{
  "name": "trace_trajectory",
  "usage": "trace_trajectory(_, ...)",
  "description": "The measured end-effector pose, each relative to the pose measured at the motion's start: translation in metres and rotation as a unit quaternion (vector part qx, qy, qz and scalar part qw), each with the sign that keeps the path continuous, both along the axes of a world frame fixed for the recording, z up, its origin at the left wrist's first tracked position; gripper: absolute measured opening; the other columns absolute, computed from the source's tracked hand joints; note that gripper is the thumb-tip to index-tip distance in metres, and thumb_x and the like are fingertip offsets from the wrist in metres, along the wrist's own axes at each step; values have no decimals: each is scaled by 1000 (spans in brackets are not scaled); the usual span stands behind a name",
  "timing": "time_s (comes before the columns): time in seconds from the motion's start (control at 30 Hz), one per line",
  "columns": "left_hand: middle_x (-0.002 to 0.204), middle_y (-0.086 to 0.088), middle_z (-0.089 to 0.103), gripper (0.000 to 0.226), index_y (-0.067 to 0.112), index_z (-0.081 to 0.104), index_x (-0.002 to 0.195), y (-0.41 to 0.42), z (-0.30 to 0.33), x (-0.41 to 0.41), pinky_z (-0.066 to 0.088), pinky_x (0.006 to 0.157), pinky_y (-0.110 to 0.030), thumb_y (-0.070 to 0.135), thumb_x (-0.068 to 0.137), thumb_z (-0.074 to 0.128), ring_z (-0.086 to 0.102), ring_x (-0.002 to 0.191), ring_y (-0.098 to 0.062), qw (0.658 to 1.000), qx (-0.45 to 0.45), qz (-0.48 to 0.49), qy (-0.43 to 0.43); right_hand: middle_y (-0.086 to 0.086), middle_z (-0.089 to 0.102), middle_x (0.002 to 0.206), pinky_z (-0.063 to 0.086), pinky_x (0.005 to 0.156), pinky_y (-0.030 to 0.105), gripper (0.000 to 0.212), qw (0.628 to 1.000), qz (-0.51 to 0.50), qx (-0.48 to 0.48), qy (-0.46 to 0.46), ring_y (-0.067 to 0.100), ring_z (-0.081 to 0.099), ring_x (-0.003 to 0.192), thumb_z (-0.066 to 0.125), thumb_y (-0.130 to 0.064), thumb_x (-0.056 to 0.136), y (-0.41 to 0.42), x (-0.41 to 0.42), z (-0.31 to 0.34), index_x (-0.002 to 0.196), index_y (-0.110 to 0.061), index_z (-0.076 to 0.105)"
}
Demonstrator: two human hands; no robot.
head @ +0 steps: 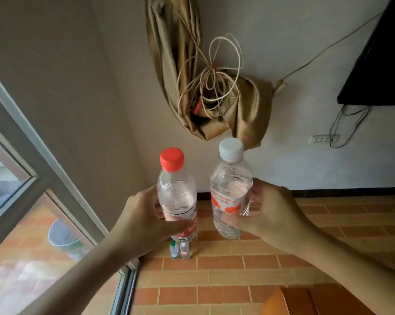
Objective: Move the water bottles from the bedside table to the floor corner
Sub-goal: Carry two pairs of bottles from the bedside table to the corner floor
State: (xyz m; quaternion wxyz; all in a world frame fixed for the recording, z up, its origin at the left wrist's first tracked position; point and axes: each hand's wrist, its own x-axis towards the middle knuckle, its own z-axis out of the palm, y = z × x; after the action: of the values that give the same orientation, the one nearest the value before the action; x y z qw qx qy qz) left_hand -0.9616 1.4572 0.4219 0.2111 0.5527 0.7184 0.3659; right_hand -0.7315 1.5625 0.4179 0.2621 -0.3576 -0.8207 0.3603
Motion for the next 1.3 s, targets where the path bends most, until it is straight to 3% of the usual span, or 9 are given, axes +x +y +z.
trace_trajectory(0.13, 82, 13, 77, 41, 27, 70, 87, 51, -17, -28, 61, 72, -34, 35, 53, 91, 73, 75, -4, 1000, -8, -3, -11, -16, 74, 110, 60, 89, 32, 55, 999, -16, -35, 14, 1, 68, 105, 84, -41, 67, 44, -25, -16, 116, -29, 64)
trace_trajectory(0.33, 82, 11, 76, 39, 24, 68, 85, 121, -57, -59, 58, 66, -26, 31, 55, 91, 73, 73, -8, 999, -13, -22, -24, -14, 76, 103, 61, 86, 41, 49, 997, -44, -55, 30, 8, 71, 101, 85, -40, 66, 102, -63, -61, 111, -30, 67)
trace_trajectory(0.6, 83, 15, 77, 38, 26, 69, 88, 172, -123, -82, 58, 73, -24, 22, 57, 91, 74, 80, -4, 996, -40, -18, -74, -21, 75, 105, 61, 88, 33, 48, 994, -38, -101, 29, 0, 70, 101, 87, -32, 66, 157, -95, -127, 110, -34, 66)
trace_trajectory(0.73, 81, 19, 76, 39, 26, 68, 87, 184, -178, -90, 57, 70, -17, 21, 57, 92, 73, 75, 1, 996, -43, 10, -79, -21, 74, 107, 60, 89, 30, 53, 994, -12, -111, 12, -1, 69, 103, 86, -41, 64, 183, -107, -179, 112, -34, 66)
trace_trajectory(0.83, 82, 21, 75, 38, 26, 67, 87, 191, -236, -99, 55, 67, -12, 21, 58, 92, 72, 74, 3, 995, -41, 32, -91, -20, 74, 106, 60, 88, 30, 50, 993, 6, -120, 10, 0, 69, 103, 86, -39, 66, 200, -118, -234, 112, -33, 66)
trace_trajectory(0.93, 79, 12, 77, 36, 24, 69, 87, 194, -308, -108, 58, 67, -24, 27, 59, 92, 74, 74, -7, 993, -47, 51, -100, -19, 75, 103, 60, 86, 30, 46, 993, 10, -120, 13, 2, 71, 100, 87, -30, 68, 210, -130, -304, 110, -31, 67)
trace_trajectory(1.07, 85, 18, 76, 43, 25, 69, 93, 196, -417, -120, 53, 67, -11, 33, 56, 91, 72, 79, 1, 991, -56, 71, -99, -26, 72, 106, 58, 86, 20, 48, 991, 17, -129, 18, -3, 69, 100, 88, -27, 68, 214, -150, -415, 110, -34, 64)
trace_trajectory(1.2, 90, 31, 71, 47, 29, 66, 93, 199, -531, -129, 48, 65, -2, 26, 55, 92, 69, 81, 7, 989, -56, 82, -113, -16, 76, 102, 60, 85, 31, 51, 989, 21, -143, 11, 4, 71, 98, 87, -31, 67, 218, -172, -541, 113, -29, 65)
trace_trajectory(1.3, 94, 25, 72, 51, 30, 66, 97, 200, -620, -137, 51, 71, -6, 24, 55, 93, 69, 87, 4, 986, -64, 97, -123, -13, 75, 101, 60, 85, 37, 50, 987, 16, -159, 0, 8, 71, 97, 86, -32, 65, 221, -185, -636, 110, -31, 65)
